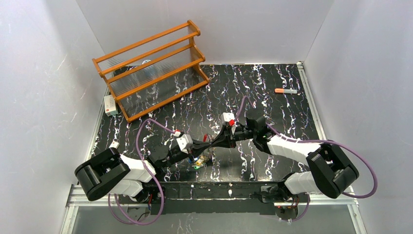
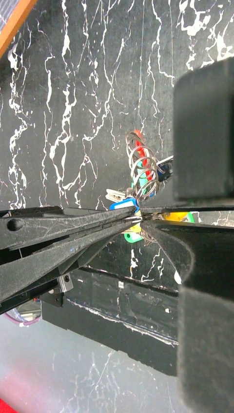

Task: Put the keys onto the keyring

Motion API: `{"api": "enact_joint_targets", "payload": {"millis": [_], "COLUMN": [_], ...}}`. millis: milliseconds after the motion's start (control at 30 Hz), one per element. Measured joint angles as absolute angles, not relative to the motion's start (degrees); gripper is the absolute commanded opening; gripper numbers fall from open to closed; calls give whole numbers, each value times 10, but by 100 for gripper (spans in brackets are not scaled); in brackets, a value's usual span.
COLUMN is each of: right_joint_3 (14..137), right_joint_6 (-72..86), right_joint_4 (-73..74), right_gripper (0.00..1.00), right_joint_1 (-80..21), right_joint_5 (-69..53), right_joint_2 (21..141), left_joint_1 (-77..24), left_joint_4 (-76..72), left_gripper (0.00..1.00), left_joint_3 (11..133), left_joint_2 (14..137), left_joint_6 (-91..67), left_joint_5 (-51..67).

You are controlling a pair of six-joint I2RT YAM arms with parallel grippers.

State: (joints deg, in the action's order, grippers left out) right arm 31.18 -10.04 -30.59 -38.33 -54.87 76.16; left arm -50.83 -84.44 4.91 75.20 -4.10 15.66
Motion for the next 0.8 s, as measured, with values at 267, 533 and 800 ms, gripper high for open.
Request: {"api": "enact_joint_targets", "payload": {"millis": [267, 533, 800], "right_joint_3": [315, 352, 389], "right_joint_6": [-96, -164, -233], "right_joint_4": [-312, -189, -45], "right_gripper": [1, 1, 1], "right_joint_1": [-383, -384, -406], "right_joint_5": [-560, -528, -434], "right_joint_2": [766, 767, 778], "left_joint_1": [-508, -508, -508], "left_joint_4": [-851, -845, -762], "left_gripper": [5, 51, 54], "left_joint_3": [48, 44, 44], "left_joint_2": [752, 747, 695], "left_joint_6": [-41, -34, -3], "left_joint_5": [156, 143, 115]}}
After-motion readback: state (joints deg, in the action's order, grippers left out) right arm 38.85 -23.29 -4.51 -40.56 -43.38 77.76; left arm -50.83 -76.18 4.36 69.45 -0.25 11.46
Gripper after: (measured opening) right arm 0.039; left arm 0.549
